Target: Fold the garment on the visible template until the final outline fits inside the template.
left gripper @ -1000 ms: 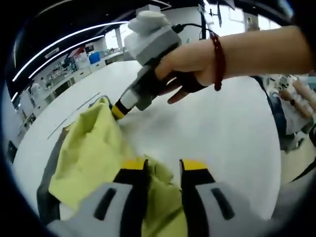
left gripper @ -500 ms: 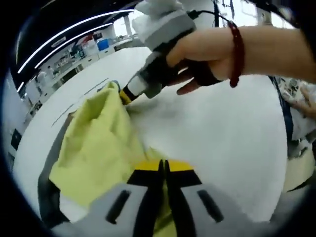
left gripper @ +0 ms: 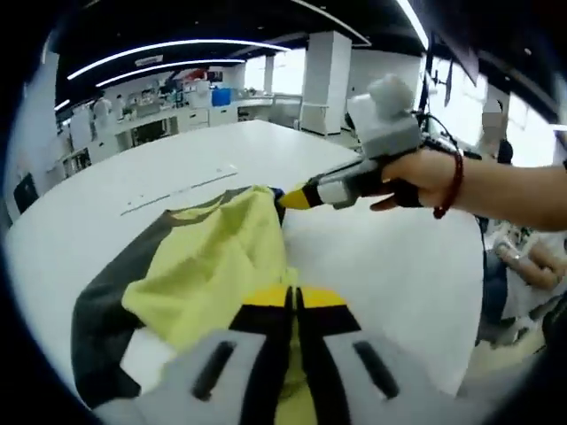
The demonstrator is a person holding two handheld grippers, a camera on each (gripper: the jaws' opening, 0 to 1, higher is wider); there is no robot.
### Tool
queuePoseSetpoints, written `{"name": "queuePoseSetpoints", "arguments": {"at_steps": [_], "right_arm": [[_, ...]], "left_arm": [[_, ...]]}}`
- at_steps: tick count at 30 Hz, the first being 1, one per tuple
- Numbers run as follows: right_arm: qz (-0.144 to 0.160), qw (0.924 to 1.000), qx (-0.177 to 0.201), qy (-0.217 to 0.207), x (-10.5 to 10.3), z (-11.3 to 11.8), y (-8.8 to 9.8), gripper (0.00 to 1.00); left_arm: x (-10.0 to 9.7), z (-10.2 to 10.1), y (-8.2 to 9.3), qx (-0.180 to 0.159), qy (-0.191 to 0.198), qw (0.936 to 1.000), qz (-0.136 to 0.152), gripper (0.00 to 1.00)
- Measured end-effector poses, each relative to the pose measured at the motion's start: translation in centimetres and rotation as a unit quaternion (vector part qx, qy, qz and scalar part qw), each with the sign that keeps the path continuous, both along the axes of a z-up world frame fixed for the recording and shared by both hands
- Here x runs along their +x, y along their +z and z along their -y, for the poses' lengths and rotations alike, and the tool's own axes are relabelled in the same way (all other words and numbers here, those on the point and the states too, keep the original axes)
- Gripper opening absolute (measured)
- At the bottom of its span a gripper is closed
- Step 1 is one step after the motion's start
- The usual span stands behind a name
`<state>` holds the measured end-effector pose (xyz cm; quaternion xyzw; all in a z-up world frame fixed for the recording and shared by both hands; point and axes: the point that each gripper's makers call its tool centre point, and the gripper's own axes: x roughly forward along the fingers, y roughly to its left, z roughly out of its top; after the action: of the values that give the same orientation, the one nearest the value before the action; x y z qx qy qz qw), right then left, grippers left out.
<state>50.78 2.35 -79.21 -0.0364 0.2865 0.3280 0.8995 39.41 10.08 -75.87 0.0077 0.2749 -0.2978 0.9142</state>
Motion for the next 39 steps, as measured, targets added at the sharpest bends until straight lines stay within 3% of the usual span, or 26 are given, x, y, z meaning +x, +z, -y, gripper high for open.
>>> {"name": "queuePoseSetpoints", "arguments": {"at_steps": [3, 11, 20, 27, 31, 39], "right_arm": [[-0.003, 1.0000, 0.003, -0.008, 0.4, 1.0, 0.4, 0.00], [-0.011, 0.9998, 0.006, -0.013, -0.2, 2.4, 1.3, 0.00], [-0.022, 0.9993, -0.008, -0.029, 0.2, 4.9, 1.6, 0.00], [-0.014, 0.9985, -0.027, -0.046, 0.9, 5.9, 2.2, 0.00], [-0.007, 0.9966, -0.066, -0.050, 2.0, 6.6, 1.5, 0.00], [-0.025, 0.9944, -0.068, -0.076, 2.8, 6.8, -0.8, 0.00]], "left_arm": [[0.0, -1.0, 0.9, -0.061, 0.029, 0.9972, -0.031, 0.00], [0.1, -3.1, 1.5, -0.095, 0.047, 0.9934, -0.043, 0.00], [0.6, -5.3, 2.0, -0.090, 0.066, 0.9931, -0.037, 0.00], [1.2, -7.2, 1.0, -0.072, 0.074, 0.9938, -0.039, 0.00], [1.5, -8.2, 0.1, -0.060, 0.082, 0.9938, -0.045, 0.00], [1.3, -10.1, -2.2, -0.036, 0.105, 0.9916, -0.066, 0.00]]}}
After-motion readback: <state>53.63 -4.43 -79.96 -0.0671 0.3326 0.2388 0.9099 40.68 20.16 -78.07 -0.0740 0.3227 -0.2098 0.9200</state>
